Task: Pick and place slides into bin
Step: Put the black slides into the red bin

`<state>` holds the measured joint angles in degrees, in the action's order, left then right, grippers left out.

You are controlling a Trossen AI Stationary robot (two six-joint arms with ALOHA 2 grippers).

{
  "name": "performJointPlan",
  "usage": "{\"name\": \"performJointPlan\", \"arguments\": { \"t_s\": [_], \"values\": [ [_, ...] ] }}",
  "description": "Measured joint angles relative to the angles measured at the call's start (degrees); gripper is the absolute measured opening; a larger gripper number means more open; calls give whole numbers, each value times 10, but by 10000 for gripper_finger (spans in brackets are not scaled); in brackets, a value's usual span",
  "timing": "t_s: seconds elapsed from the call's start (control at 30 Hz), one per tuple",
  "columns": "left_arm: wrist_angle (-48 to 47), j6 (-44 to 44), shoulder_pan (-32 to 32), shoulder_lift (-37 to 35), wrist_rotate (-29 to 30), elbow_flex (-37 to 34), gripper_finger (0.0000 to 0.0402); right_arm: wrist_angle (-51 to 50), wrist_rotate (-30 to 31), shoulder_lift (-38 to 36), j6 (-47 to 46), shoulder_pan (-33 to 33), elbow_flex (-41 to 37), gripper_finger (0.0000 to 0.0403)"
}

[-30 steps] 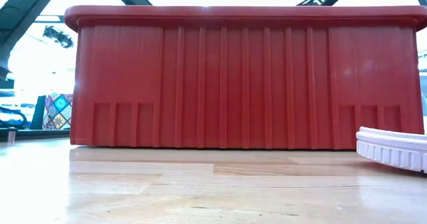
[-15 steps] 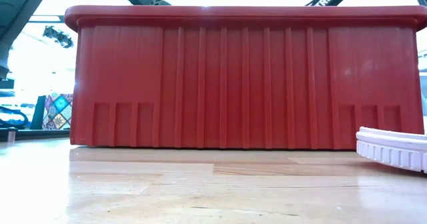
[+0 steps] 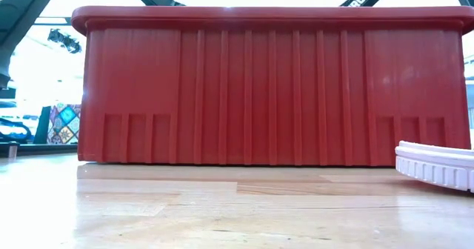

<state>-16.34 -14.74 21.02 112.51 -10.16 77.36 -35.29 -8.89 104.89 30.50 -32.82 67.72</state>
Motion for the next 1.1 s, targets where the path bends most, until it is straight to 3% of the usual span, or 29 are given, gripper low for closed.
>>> {"name": "performJointPlan", "arguments": {
  "t_s": [0.3,0.7,0.9,1.1],
  "values": [
    [-7,0,31,-8,-4,0,10,-32,-1,2,-109,5,51,322],
    [-74,8,35,-22,-10,1,22,-50,73,0,-130,-3,34,322],
    [-78,18,36,-35,-16,1,5,-52,74,3,-169,22,32,322],
    [-81,21,37,-35,-16,1,17,-67,88,37,-175,44,32,322]
  ]
}}
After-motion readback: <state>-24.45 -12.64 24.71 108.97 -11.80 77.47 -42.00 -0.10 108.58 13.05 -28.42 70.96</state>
